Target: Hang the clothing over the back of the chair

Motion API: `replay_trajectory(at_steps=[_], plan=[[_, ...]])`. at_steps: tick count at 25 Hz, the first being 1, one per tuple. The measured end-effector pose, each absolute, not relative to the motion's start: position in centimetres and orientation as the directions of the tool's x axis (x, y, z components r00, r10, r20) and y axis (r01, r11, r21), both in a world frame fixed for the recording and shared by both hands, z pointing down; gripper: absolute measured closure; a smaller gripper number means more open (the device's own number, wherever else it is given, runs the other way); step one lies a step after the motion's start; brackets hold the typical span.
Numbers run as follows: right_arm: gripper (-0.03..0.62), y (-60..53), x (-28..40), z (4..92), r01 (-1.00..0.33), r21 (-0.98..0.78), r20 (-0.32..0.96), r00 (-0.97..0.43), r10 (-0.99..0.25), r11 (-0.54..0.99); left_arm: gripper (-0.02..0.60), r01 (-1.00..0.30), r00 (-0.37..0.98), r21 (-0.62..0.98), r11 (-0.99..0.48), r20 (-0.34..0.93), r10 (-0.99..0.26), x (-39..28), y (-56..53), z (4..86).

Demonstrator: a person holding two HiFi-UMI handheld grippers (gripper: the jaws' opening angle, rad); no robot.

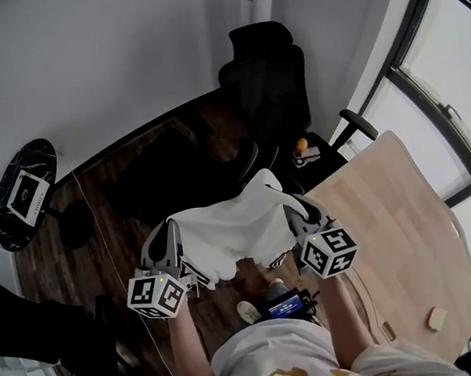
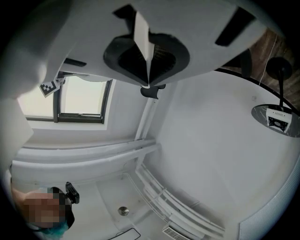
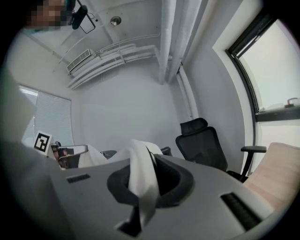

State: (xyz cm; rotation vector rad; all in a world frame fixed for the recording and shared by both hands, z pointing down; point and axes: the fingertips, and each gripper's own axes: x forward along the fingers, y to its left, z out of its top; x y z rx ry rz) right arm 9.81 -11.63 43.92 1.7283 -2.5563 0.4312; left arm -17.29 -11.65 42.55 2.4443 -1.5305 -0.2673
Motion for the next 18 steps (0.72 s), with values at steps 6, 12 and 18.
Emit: replay_trajectory(at_steps=[6, 12, 18], plan=[[0.576, -11.3, 11.0, 42.9, -0.912, -0.207, 0.15, -0.387, -0.91, 0.354, 0.558, -0.858, 0.422, 0.303, -0.415, -0.043, -0.905, -17.3, -11.0, 41.9], [0.576, -11.4, 10.8, 42.3, -0.892, -0.219, 0.117, -0.426, -0.897, 0.395, 0.558, -0.859, 0.428, 0.286, -0.425, -0.057, -0.902, -17.4, -11.0, 40.7], [0.576, -11.1, 10.1, 40.3, -0.866, -0.212, 0.082, -0.477, -0.875, 0.452, 0.558, -0.853, 0.421, 0.294, -0.432, -0.104, -0.901, -18.2, -10.2, 38.4]])
